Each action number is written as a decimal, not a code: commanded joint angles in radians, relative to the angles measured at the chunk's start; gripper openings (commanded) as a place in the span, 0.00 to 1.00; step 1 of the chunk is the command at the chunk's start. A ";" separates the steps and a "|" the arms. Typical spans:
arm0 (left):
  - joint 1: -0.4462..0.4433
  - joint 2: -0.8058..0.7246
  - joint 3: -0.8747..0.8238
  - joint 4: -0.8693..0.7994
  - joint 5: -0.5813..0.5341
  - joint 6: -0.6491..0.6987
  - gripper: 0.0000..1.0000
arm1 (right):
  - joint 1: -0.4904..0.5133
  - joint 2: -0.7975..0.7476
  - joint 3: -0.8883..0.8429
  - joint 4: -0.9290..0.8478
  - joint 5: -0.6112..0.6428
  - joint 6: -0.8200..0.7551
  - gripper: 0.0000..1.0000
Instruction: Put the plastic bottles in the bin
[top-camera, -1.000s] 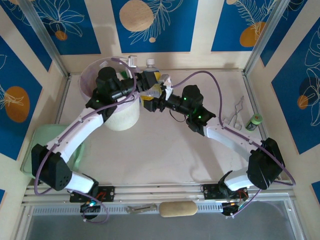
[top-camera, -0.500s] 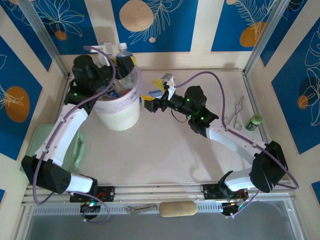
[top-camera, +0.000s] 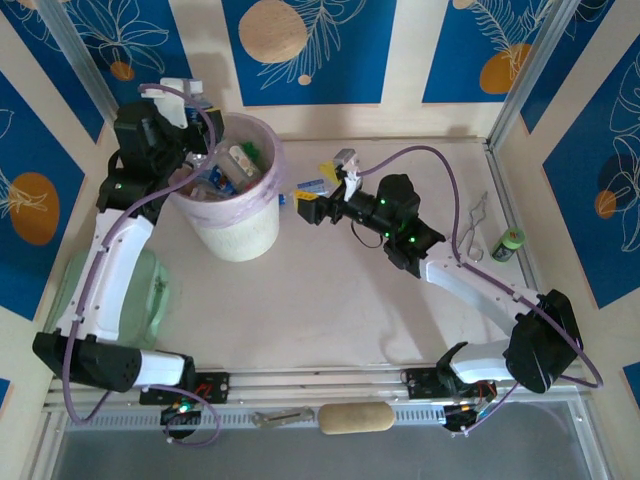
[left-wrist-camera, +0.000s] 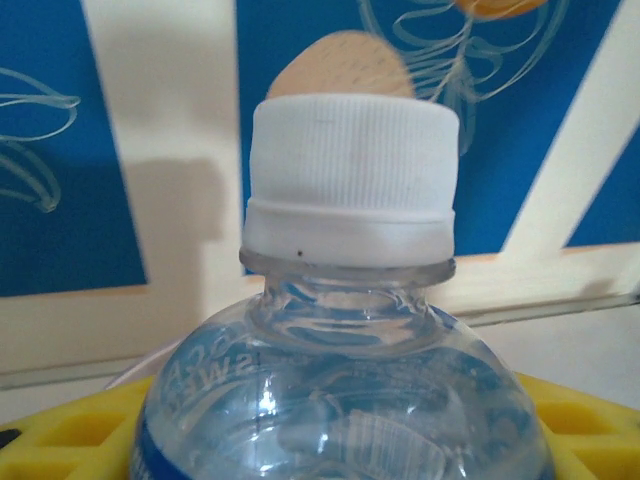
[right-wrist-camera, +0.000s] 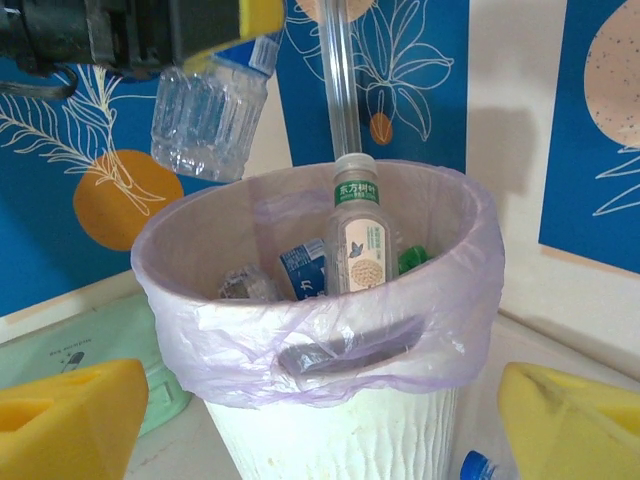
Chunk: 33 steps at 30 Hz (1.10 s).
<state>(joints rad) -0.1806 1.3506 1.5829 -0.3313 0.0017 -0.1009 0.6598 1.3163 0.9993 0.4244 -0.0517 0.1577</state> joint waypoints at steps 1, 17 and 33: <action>0.021 0.029 -0.001 -0.051 -0.117 0.080 0.64 | -0.002 -0.019 -0.007 -0.009 0.019 0.010 0.92; 0.056 0.154 -0.015 -0.098 -0.117 0.034 0.66 | -0.005 -0.031 -0.022 -0.039 0.049 -0.008 0.92; 0.058 0.054 0.000 -0.119 -0.079 -0.007 1.00 | -0.044 0.039 0.022 -0.056 0.050 -0.010 0.92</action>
<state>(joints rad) -0.1329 1.4792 1.5658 -0.4515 -0.0998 -0.0990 0.6327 1.3239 0.9871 0.3801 -0.0219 0.1574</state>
